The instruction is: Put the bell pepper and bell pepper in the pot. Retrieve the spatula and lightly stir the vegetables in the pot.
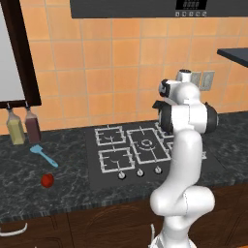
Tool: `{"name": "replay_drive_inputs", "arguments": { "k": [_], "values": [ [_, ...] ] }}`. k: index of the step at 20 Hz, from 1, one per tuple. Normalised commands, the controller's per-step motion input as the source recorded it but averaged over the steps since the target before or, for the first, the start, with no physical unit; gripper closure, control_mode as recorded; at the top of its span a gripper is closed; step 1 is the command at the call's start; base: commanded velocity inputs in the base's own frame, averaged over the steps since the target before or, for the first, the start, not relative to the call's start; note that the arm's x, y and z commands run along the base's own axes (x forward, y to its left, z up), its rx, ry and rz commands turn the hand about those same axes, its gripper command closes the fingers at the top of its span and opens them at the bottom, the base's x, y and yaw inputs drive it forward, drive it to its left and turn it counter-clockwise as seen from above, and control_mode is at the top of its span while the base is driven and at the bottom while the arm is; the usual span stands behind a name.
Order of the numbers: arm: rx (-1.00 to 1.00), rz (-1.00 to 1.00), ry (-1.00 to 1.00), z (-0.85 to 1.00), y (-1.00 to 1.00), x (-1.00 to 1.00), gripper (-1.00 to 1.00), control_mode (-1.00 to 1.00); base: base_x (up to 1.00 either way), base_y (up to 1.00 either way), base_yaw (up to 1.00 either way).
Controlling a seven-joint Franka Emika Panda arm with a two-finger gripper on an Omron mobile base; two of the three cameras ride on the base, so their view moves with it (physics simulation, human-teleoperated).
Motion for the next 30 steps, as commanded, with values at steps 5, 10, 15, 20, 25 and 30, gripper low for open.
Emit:
{"name": "replay_drive_inputs", "arguments": {
  "k": [5,10,15,20,25,30],
  "values": [
    [0.0,0.0,-0.04,0.07,0.0,0.0,-1.0,-1.0,0.0,0.0,0.0],
    [0.0,0.0,-0.24,0.1,0.01,-0.06,-1.0,-1.0,0.0,0.0,0.0],
    [0.0,0.01,-0.24,0.44,0.48,-0.83,-1.0,-1.0,0.0,0.0,0.0],
    [-0.1,0.13,0.0,0.48,0.86,-1.0,-1.0,-1.0,0.0,0.0,0.0],
    [-0.18,0.58,0.0,0.04,0.92,-1.0,-1.0,-1.0,0.0,0.0,0.0],
    [-0.04,0.92,0.0,-0.09,0.62,-0.5,-1.0,-1.0,0.0,0.0,0.0]
  ]
}}
